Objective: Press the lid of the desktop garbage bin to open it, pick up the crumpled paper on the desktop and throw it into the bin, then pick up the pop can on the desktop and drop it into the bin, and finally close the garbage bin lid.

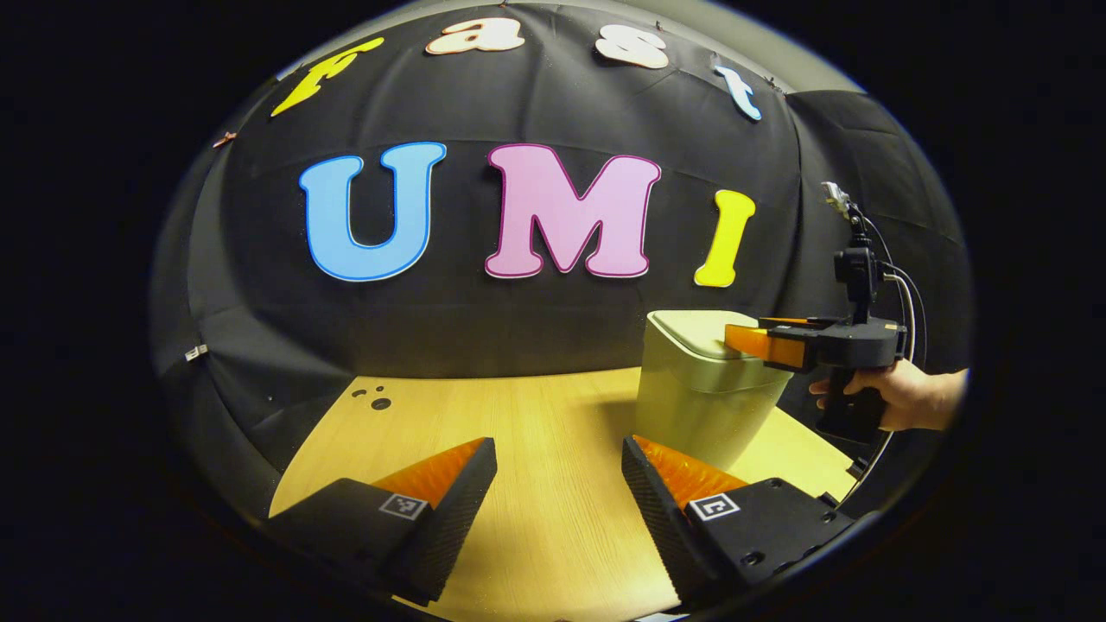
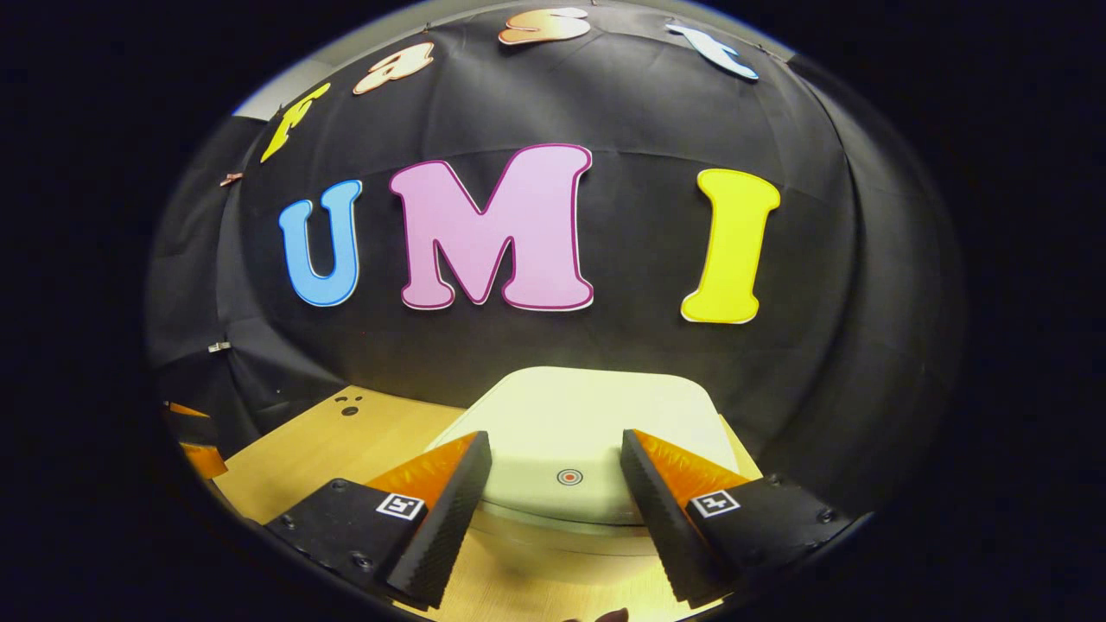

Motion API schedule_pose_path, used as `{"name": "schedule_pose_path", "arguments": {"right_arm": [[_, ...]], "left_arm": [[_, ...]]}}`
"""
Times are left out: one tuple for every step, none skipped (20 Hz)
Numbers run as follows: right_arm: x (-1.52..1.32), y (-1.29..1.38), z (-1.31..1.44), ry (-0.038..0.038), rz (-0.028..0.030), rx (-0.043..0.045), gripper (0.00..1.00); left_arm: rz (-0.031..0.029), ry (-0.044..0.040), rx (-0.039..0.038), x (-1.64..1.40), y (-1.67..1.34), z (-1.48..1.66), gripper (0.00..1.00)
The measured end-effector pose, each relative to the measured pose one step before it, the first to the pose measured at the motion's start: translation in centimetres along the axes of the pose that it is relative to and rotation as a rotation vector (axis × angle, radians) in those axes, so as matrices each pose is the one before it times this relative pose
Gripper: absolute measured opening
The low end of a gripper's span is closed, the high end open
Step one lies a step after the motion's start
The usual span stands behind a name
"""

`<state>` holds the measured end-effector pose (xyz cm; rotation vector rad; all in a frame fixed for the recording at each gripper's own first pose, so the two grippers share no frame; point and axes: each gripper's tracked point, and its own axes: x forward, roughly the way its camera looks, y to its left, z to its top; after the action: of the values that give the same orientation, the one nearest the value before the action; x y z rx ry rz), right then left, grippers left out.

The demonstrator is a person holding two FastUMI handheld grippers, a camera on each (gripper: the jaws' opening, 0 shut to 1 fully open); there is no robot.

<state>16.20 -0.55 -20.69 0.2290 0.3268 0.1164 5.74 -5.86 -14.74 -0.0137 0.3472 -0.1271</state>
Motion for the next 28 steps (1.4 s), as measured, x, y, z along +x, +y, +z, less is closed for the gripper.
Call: {"name": "schedule_pose_path", "arguments": {"right_arm": [[-0.003,-0.022,-0.051,-0.00608,-0.00429,-0.00125,0.96],[-0.068,-0.136,-0.082,-0.00833,-0.00371,0.01192,0.96],[-0.021,-0.011,-0.130,-0.00307,-0.00186,0.02184,0.96],[0.160,0.086,-0.233,0.00742,0.00392,0.01304,0.96],[0.126,0.118,-0.712,0.02478,0.00958,-0.00408,0.96],[-0.258,-0.169,0.242,-0.00978,0.01111,-0.01839,0.96],[-0.068,0.081,-0.168,0.00547,0.00742,-0.00239,0.98],[-0.116,0.069,0.419,-0.02210,0.00546,0.00099,0.98],[0.045,-0.041,0.218,-0.01527,0.00303,-0.00004,0.98],[-0.132,-0.037,0.431,-0.01651,0.00030,-0.00200,0.96],[-0.057,-0.061,-0.034,0.00027,-0.00387,0.00637,0.96],[-0.139,-0.044,0.324,-0.00851,-0.00562,0.00624,0.96],[-0.222,0.023,0.492,-0.01501,-0.00513,0.00162,0.95],[-0.197,0.122,0.550,-0.01641,-0.00287,-0.00482,0.95],[-0.262,0.115,0.473,-0.01079,0.00135,-0.00678,0.95],[-0.303,0.218,0.321,-0.00593,0.00604,-0.00392,0.95],[-0.416,0.336,0.310,-0.00301,0.00579,0.00122,0.95],[-0.455,0.337,0.229,-0.00274,0.00519,0.00315,0.95],[-0.612,0.396,0.217,-0.00271,0.00317,0.00183,0.95],[-0.657,0.501,0.201,-0.00134,0.00448,-0.00002,0.95],[-0.700,0.538,0.219,-0.00360,0.00565,-0.00191,0.95],[-0.764,0.622,0.188,-0.00326,0.00607,-0.00142,0.96],[-0.741,0.581,0.294,-0.00384,0.00627,-0.00028,0.95],[-0.794,0.556,0.252,-0.00523,0.00420,-0.00054,0.95],[-0.730,0.595,0.362,-0.00777,0.00520,-0.00073,0.95],[-0.715,0.606,0.281,-0.00543,0.00396,0.00065,0.95],[-0.733,0.673,0.296,-0.00818,0.00557,0.00204,0.95],[-0.711,0.655,0.160,-0.00295,0.00452,0.00327,0.95]], "left_arm": [[0.00107,0.00092,-0.00090,-0.018,-0.028,-0.152,0.94],[0.00208,0.00215,-0.00152,-0.083,0.052,0.004,0.94],[0.00229,0.00213,-0.00250,-0.002,0.024,-0.074,0.94],[-0.00001,-0.00055,-0.00287,-0.046,-0.036,-0.035,0.94],[-0.00100,-0.00082,-0.00183,-0.070,-0.057,-0.026,0.94],[0.00087,-0.00129,0.00042,-0.127,0.066,0.030,0.94],[0.00122,-0.00159,0.00001,0.028,-0.041,-0.009,0.94],[0.00008,-0.00145,-0.00211,-0.001,-0.051,0.135,0.94],[-0.00067,-0.00347,-0.00207,-0.054,-0.025,0.062,0.94],[-0.00070,-0.00419,0.00003,-0.082,0.004,0.169,0.94],[-0.00068,-0.00259,0.00181,-0.125,-0.020,0.086,0.94],[-0.00111,-0.00357,0.00189,-0.141,0.052,0.145,0.94],[-0.00196,-0.00239,0.00146,-0.113,0.046,0.004,0.94],[-0.00162,-0.00146,0.00125,-0.020,-0.036,0.082,0.94],[-0.00285,-0.00247,0.00190,-0.069,-0.018,0.018,0.94],[-0.00379,-0.00235,0.00280,-0.101,-0.001,0.104,0.94],[-0.00550,-0.00239,0.00276,-0.116,-0.125,0.001,0.94],[-0.00409,-0.00431,0.00242,-0.090,-0.011,0.137,0.94],[-0.00447,-0.00438,0.00083,-0.140,0.140,0.110,0.94],[-0.00361,-0.00529,-0.00064,-0.147,0.019,0.126,0.94],[-0.00454,-0.00536,-0.00123,-0.070,-0.009,0.034,0.94],[-0.00518,-0.00460,-0.00074,-0.116,-0.022,0.118,0.94],[-0.00442,-0.00455,-0.00006,-0.099,0.078,-0.002,0.94],[-0.00535,-0.00382,0.00124,-0.202,0.055,0.086,0.94],[-0.00420,-0.00407,0.00116,-0.133,0.019,0.003,0.94],[-0.00464,-0.00346,-0.00004,-0.154,0.001,0.036,0.94],[-0.00613,-0.00233,-0.00038,-0.153,0.095,0.019,0.94],[-0.00491,-0.00174,0.00103,-0.155,0.058,0.015,0.94]]}}
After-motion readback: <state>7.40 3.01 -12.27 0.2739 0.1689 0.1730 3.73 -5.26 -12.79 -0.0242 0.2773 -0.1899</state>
